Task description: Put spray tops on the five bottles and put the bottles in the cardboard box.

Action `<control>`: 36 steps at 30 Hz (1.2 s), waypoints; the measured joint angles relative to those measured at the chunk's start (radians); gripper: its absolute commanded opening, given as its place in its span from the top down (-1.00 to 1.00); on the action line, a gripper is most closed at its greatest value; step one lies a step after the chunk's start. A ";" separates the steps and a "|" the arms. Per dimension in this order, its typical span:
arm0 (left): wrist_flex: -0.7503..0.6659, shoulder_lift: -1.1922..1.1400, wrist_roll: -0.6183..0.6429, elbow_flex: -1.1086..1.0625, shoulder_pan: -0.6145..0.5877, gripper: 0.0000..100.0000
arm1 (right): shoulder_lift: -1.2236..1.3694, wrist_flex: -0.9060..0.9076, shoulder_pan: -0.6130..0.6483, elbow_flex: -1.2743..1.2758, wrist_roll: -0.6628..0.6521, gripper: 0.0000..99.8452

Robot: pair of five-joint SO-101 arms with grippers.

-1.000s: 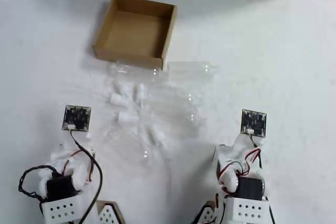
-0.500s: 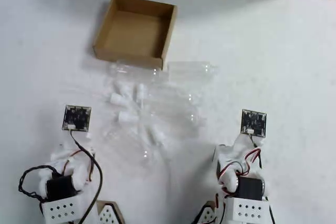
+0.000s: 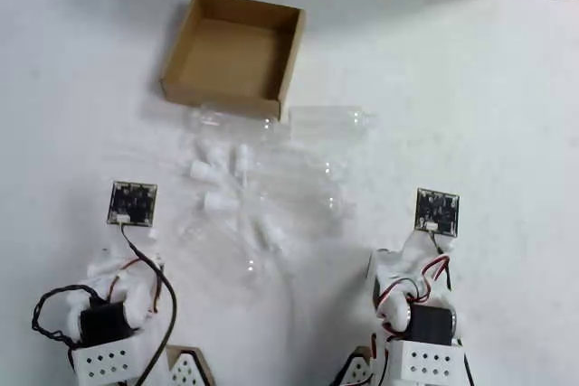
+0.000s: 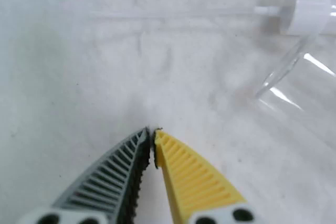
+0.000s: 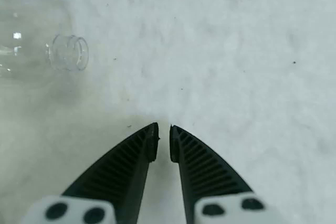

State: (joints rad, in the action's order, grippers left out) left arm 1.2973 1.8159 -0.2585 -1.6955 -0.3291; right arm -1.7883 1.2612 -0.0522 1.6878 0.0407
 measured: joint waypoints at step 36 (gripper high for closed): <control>-0.034 0.000 -0.002 0.020 0.000 0.95 | 0.000 0.000 0.000 0.000 0.000 0.96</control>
State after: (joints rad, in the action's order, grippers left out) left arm 1.2635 1.8159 -0.2601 -1.6755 -0.3291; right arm -1.7883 1.2612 -0.0522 1.6878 0.0407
